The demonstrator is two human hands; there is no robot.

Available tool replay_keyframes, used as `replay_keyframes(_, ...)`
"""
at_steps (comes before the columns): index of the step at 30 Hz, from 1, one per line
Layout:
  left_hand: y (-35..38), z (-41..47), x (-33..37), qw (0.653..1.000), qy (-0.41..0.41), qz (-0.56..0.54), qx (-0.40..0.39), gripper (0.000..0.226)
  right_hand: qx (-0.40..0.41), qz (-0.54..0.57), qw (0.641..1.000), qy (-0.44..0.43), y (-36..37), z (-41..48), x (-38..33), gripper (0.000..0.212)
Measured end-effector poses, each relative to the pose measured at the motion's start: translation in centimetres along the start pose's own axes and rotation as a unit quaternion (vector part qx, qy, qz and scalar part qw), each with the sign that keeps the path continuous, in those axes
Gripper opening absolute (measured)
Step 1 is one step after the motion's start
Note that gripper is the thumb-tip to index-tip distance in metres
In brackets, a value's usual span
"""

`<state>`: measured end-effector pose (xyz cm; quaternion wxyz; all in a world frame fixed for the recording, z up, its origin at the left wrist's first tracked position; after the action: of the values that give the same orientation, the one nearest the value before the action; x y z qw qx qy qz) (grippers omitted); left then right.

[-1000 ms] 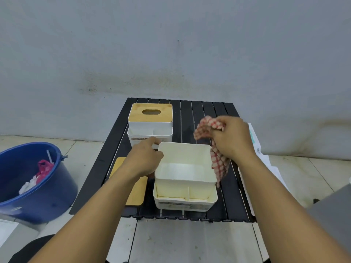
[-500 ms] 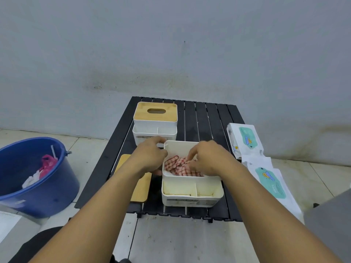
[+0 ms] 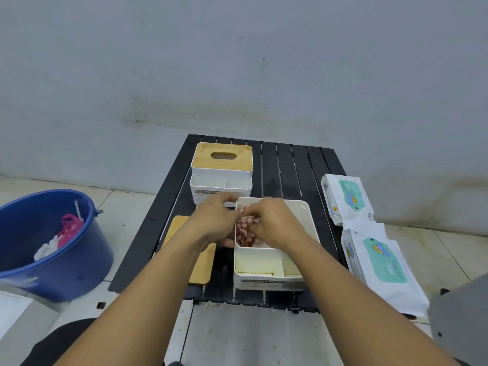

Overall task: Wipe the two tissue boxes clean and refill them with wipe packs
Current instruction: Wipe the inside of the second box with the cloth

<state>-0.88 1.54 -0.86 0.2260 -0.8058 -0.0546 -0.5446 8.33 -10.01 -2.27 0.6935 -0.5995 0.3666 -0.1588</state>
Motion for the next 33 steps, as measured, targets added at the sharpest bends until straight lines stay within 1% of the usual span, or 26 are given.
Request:
replay_keyframes(3, 0.1, 0.2, 0.0, 1.000, -0.003, -0.004, 0.001, 0.032, 0.102, 0.037, 0.994, -0.014, -1.5, -1.0, -0.1, 0.030)
replay_keyframes(5, 0.3, 0.3, -0.1, 1.000, -0.004, -0.004, -0.002, 0.033, 0.125, 0.047, 0.991, -0.022, -1.8, -1.2, -0.1, 0.031)
replay_keyframes(7, 0.3, 0.3, -0.1, 1.000, -0.002, -0.004, 0.003, 0.033, 0.106, 0.017, 0.994, -0.024, -1.7, -1.0, -0.3, 0.033)
replay_keyframes(9, 0.2, 0.3, -0.1, 1.000, -0.001, -0.008, 0.009, 0.032, 0.068, -0.021, 0.997, -0.016, -1.3, -0.4, -0.6, 0.035)
replay_keyframes(13, 0.2, 0.1, 0.0, 1.000, 0.005, -0.004, 0.006, 0.034, -0.083, -0.084, 0.993, 0.017, 1.3, 0.7, -0.4, 0.038)
replay_keyframes(14, 0.2, 0.1, 0.0, 1.000, 0.009, 0.001, 0.011, 0.035, -0.100, -0.092, 0.990, 0.024, 1.7, 1.0, -0.5, 0.040)
replay_keyframes(16, 0.2, 0.0, 0.0, 1.000, 0.014, 0.003, 0.020, 0.036, -0.102, -0.110, 0.988, 0.035, 1.9, 1.4, -0.4, 0.038)
replay_keyframes(20, 0.2, 0.0, 0.1, 1.000, 0.012, 0.004, 0.016, 0.039, -0.105, -0.174, 0.977, 0.069, 0.9, 0.7, 1.1, 0.023)
replay_keyframes(22, 0.2, 0.0, 0.1, 1.000, 0.011, 0.011, 0.019, 0.041, -0.100, -0.188, 0.972, 0.103, 0.4, 0.4, 2.6, 0.021)
replay_keyframes(24, 0.4, 0.0, 0.0, 1.000, 0.012, 0.013, 0.017, 0.042, -0.117, -0.185, 0.968, 0.120, 0.1, 0.3, 3.2, 0.022)
replay_keyframes(26, 0.5, -0.1, 0.0, 1.000, 0.013, 0.010, 0.014, 0.041, -0.127, -0.160, 0.973, 0.108, 0.2, 0.7, 2.7, 0.018)
replay_keyframes(28, 0.6, -0.1, 0.1, 1.000, 0.018, 0.007, 0.016, 0.040, -0.134, -0.135, 0.979, 0.070, 0.5, 0.9, 0.7, 0.008)
replay_keyframes(30, 0.7, -0.1, 0.1, 0.999, 0.027, 0.019, 0.020, 0.040, -0.134, -0.126, 0.982, 0.030, 1.3, 1.1, -1.0, 0.009)
replay_keyframes(32, 0.7, 0.0, 0.0, 0.999, 0.030, 0.030, 0.023, 0.041, -0.126, -0.111, 0.986, 0.025, 1.8, 1.1, -1.4, 0.008)
replay_keyframes(33, 0.7, 0.1, -0.1, 0.999, 0.029, 0.032, 0.024, 0.042, -0.116, -0.101, 0.988, 0.029, 2.0, 1.2, -1.3, 0.013)
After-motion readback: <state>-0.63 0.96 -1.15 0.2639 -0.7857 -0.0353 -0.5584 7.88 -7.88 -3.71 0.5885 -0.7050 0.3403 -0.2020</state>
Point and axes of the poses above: each hand's wrist, its own z-axis towards the middle knuckle, its own y-axis out of the palm, x = y × z, the point moved 5 cm from there along z, towards the middle knuckle, and after that the axes turned 5 degrees about -z, right-handed, at the moved point
